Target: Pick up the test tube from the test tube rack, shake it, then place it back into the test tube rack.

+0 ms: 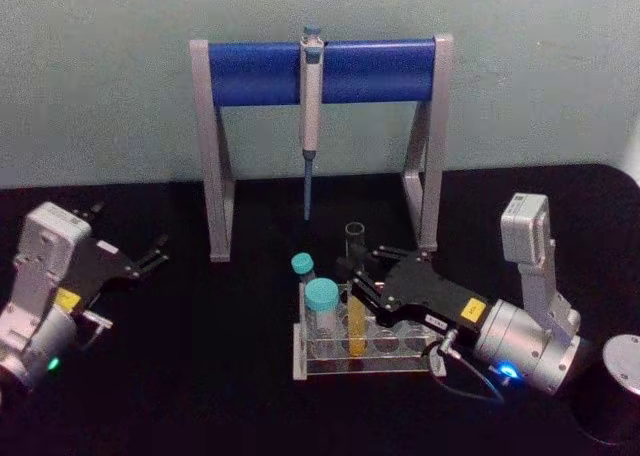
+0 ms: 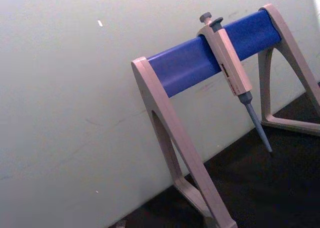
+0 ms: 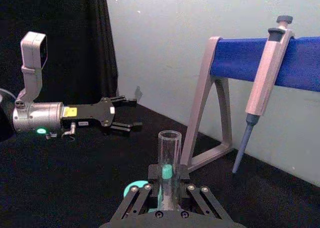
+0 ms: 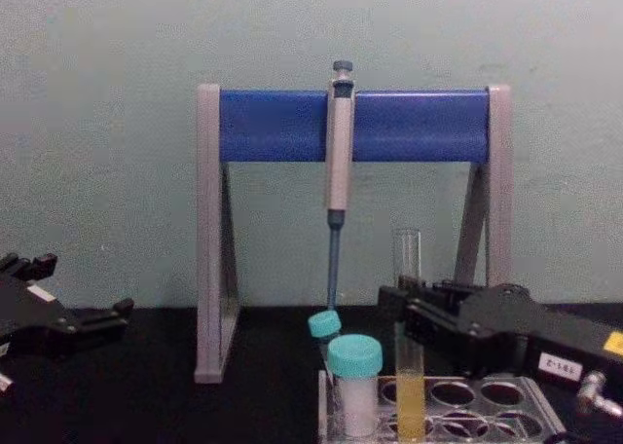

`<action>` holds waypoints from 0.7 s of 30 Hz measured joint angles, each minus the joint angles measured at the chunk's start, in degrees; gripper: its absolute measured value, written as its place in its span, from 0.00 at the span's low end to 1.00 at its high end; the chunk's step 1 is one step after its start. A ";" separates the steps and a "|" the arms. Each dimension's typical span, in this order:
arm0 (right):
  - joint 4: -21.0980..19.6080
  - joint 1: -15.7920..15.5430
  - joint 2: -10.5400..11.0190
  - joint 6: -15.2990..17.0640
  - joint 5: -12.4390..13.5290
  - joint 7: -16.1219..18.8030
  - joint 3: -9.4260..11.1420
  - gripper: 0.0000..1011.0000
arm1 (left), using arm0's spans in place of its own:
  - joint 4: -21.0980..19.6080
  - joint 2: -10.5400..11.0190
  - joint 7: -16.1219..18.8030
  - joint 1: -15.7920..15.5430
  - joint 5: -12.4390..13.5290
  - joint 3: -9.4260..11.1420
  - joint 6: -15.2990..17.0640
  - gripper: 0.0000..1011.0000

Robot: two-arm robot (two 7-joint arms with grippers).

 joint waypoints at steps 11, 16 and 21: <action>0.85 -0.03 -0.45 0.20 -0.24 0.14 -0.03 0.23 | 0.00 0.00 0.00 0.00 0.00 0.00 0.00 0.99; 0.97 -0.03 -0.55 0.11 -0.30 0.16 -0.07 0.23 | 0.00 0.00 0.00 0.00 0.00 0.00 0.00 0.99; 0.96 -0.03 -0.54 0.11 -0.30 0.18 -0.07 0.23 | 0.00 0.00 0.00 0.00 0.00 0.00 0.00 0.99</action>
